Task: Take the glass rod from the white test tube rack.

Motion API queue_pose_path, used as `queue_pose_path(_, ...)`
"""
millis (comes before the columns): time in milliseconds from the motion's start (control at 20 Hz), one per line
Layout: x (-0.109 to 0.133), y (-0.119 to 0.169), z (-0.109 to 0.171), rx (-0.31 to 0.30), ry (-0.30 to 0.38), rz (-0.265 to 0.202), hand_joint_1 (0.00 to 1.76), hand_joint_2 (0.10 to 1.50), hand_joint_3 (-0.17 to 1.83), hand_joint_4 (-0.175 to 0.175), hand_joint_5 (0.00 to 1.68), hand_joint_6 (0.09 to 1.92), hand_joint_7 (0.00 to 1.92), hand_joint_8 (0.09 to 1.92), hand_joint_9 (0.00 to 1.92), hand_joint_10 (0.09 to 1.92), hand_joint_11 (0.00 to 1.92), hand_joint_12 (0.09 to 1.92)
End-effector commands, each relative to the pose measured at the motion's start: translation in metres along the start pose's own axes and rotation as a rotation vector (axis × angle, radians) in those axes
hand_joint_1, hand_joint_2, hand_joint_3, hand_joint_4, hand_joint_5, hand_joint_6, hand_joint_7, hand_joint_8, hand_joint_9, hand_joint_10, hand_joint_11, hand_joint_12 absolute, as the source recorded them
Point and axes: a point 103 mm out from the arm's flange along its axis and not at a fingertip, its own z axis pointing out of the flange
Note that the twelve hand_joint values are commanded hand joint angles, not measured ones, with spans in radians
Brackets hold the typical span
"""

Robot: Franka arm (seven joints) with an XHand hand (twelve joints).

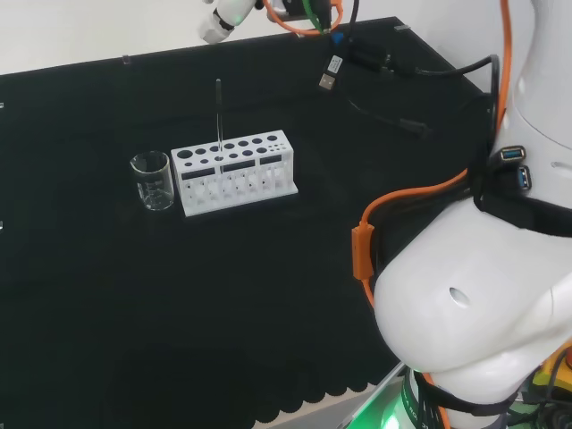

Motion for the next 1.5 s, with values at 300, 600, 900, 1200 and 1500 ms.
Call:
queue_pose_path(300,-0.002,0.028,0.022,0.053,0.005,-0.018,0.72,0.66,0.37,0.039,0.50,0.09,0.27,0.88,0.55,0.86,0.56,1.34)
queue_pose_path(600,-0.013,0.044,0.034,0.089,0.018,-0.029,0.70,0.66,0.37,0.038,0.50,0.09,0.28,0.88,0.56,0.85,0.56,1.34)
queue_pose_path(900,-0.013,0.055,0.042,0.102,0.008,-0.020,0.70,0.66,0.36,0.033,0.50,0.09,0.28,0.87,0.57,0.85,0.57,1.33)
queue_pose_path(1200,-0.018,0.067,0.053,0.144,0.036,-0.026,0.68,0.66,0.36,0.029,0.50,0.09,0.26,0.87,0.58,0.84,0.57,1.33)
queue_pose_path(1500,-0.020,0.077,0.064,0.180,0.006,-0.011,0.67,0.66,0.36,0.027,0.49,0.09,0.24,0.86,0.56,0.84,0.56,1.33)
